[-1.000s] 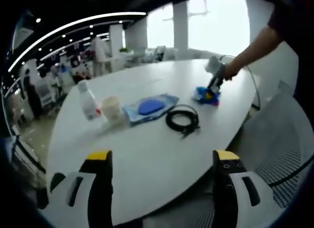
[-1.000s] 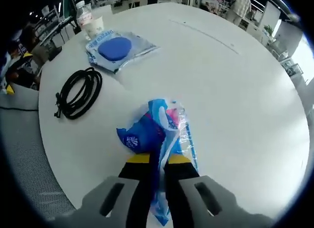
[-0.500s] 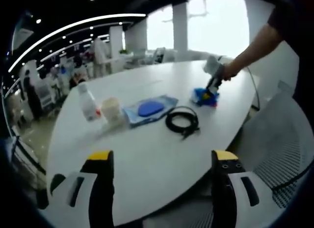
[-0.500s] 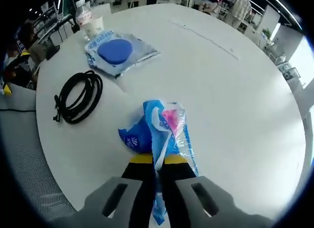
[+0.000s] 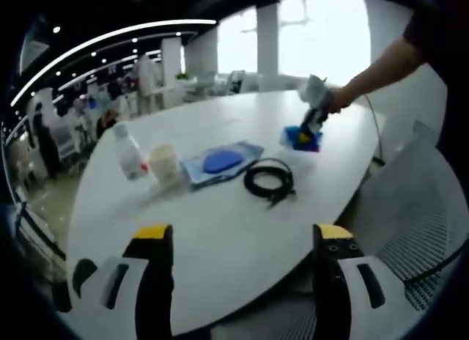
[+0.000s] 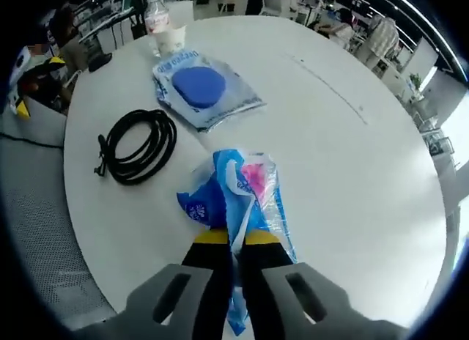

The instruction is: Arrange the tabletop items into an orderly group along one side of the table until the central work area is clear of visible clutter.

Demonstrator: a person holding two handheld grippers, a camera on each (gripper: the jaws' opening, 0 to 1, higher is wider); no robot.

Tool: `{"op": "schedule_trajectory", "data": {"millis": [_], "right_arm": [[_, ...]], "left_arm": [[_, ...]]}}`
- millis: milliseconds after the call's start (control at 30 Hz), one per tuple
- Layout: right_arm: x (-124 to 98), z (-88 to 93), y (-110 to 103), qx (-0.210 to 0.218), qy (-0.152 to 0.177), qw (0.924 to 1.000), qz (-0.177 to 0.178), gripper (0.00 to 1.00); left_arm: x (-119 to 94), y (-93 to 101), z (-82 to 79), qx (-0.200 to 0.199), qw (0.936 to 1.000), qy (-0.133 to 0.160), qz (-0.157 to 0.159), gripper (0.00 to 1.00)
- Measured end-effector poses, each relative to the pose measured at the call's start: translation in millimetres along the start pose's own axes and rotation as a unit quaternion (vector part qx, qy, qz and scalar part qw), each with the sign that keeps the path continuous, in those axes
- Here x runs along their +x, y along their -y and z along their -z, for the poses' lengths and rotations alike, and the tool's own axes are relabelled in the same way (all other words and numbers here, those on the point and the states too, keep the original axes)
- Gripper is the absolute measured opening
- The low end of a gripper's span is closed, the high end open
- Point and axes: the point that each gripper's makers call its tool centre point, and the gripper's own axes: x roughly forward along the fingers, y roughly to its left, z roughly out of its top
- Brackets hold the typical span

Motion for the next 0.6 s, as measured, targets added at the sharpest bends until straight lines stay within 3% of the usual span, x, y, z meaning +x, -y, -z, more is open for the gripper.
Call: {"op": "schedule_trajectory", "data": {"millis": [300, 600], "right_arm": [[-6.1, -10.6, 5.5, -0.051, 0.000, 0.9987, -0.002, 0.02], [-0.8, -19.0, 9.8, -0.138, -0.022, 0.9901, -0.011, 0.02]], "left_arm": [[0.3, -1.4, -0.6, -0.002, 1.0000, 0.002, -0.001, 0.74], [0.2, -2.6, 2.0, -0.004, 1.0000, -0.002, -0.002, 0.74]]}}
